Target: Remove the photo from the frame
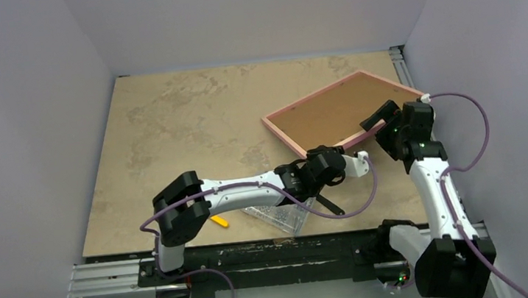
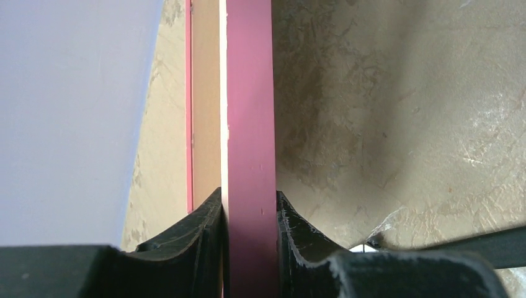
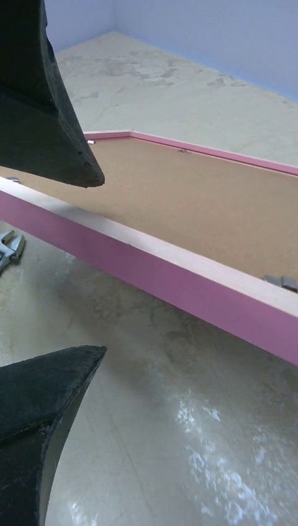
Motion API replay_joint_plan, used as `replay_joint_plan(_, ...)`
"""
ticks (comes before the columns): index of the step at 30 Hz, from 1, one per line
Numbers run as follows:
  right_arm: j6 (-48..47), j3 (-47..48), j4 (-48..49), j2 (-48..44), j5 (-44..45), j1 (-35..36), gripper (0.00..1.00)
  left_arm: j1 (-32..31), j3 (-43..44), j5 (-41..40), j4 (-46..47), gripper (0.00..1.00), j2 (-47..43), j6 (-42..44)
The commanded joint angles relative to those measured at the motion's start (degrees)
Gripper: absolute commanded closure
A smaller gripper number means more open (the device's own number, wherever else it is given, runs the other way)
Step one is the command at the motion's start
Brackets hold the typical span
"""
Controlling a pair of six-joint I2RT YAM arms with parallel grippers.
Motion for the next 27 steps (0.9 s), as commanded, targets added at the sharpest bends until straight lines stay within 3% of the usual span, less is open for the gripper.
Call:
replay_joint_plan(1,3.12,-1.29,10.84,5.06,-8.67,-2.35,0.04,0.72,3.15,7.37,-5.83,1.0,-3.04,-5.33)
replay_joint_plan(5,5.47,-0.78,15.68,9.46,-9.71,-2.39,0.1,0.8,3.28,8.28,-6.31,1.0,-3.66,-5.11)
replay_joint_plan(8,7.39,2.95,10.63,13.88,-8.19,-2.41,0.22,0.86,3.1,9.18,-6.42,1.0,-3.8,-5.32)
replay_joint_plan(12,10.83,2.81,10.11,14.62,-7.1,-2.06,0.52,0.99,3.62,8.81,-6.85,1.0,-3.05,-5.58)
replay_joint_plan(15,11.04,3.66,8.21,14.73,-6.49,-1.98,0.65,1.0,4.01,8.83,-7.73,1.0,-2.81,-6.22)
replay_joint_plan(17,11.23,4.41,6.55,14.63,-6.13,-1.93,0.74,0.99,4.17,8.94,-8.23,0.91,-2.88,-6.74)
replay_joint_plan(19,12.03,5.04,5.04,14.22,-5.65,-1.84,0.81,0.99,4.56,9.02,-9.33,0.74,-2.84,-7.1)
replay_joint_plan(22,13.07,6.58,2.76,13.84,-4.94,-1.59,0.93,0.99,4.59,8.49,-9.43,0.58,-2.69,-7.12)
replay_joint_plan(27,13.57,9.78,-1.07,13.65,-2.91,-0.47,1.0,0.99,6.14,7.7,-10.23,0.38,-1.11,-6.1)
